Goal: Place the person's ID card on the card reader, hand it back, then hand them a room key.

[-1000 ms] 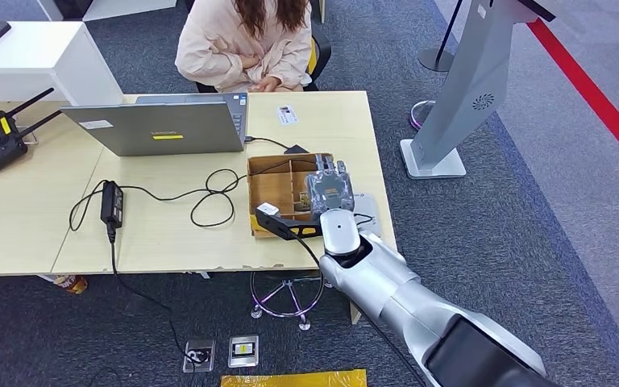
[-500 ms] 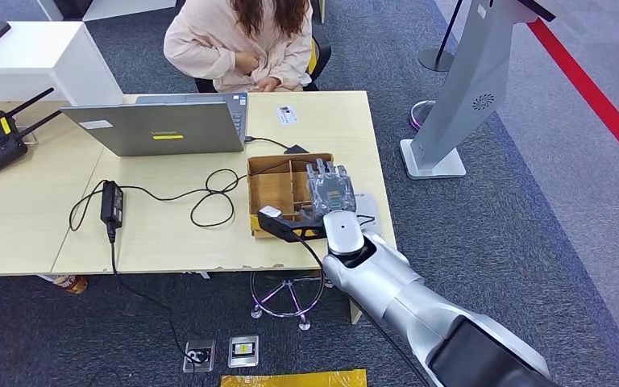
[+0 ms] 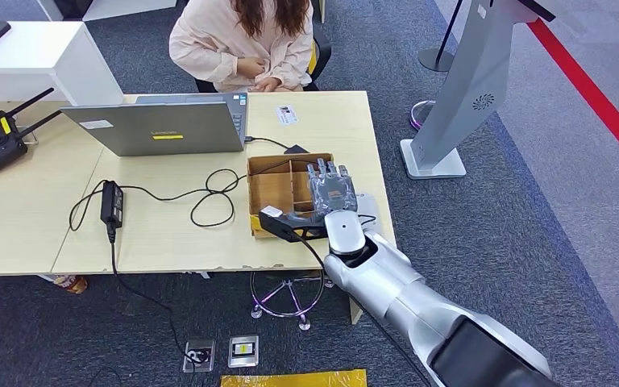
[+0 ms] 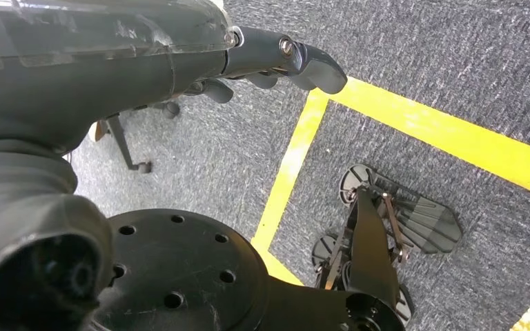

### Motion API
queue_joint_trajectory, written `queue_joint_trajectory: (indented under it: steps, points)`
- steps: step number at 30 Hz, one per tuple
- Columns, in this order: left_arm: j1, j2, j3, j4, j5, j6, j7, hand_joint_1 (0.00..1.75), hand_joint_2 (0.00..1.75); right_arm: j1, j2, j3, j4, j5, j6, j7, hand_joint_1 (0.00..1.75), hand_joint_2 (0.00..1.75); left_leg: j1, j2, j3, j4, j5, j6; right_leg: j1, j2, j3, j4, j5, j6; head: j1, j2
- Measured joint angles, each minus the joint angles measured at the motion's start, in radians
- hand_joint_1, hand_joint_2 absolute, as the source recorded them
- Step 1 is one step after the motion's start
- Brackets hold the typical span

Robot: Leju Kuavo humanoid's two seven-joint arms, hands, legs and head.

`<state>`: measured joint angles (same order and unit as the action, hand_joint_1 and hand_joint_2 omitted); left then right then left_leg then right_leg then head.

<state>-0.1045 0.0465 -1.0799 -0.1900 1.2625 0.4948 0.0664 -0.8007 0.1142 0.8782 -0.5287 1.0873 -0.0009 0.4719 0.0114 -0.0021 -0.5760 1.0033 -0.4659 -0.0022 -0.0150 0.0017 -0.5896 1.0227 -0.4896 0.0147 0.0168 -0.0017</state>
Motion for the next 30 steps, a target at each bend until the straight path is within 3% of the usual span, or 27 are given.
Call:
queue_joint_trajectory:
  steps: [30]
  points:
    - [0.000, 0.001, -0.002, 0.000, -0.006, -0.007, -0.008, 0.00, 0.00, 0.005, -0.032, 0.012, -0.032, 0.008, 0.028, 0.037, 0.00, 1.75, 0.000, 0.000, 0.000, 0.000, 0.000, 0.000, 0.000, 0.000, 0.000, 0.000, 0.000, 0.000, 0.000, 0.000]
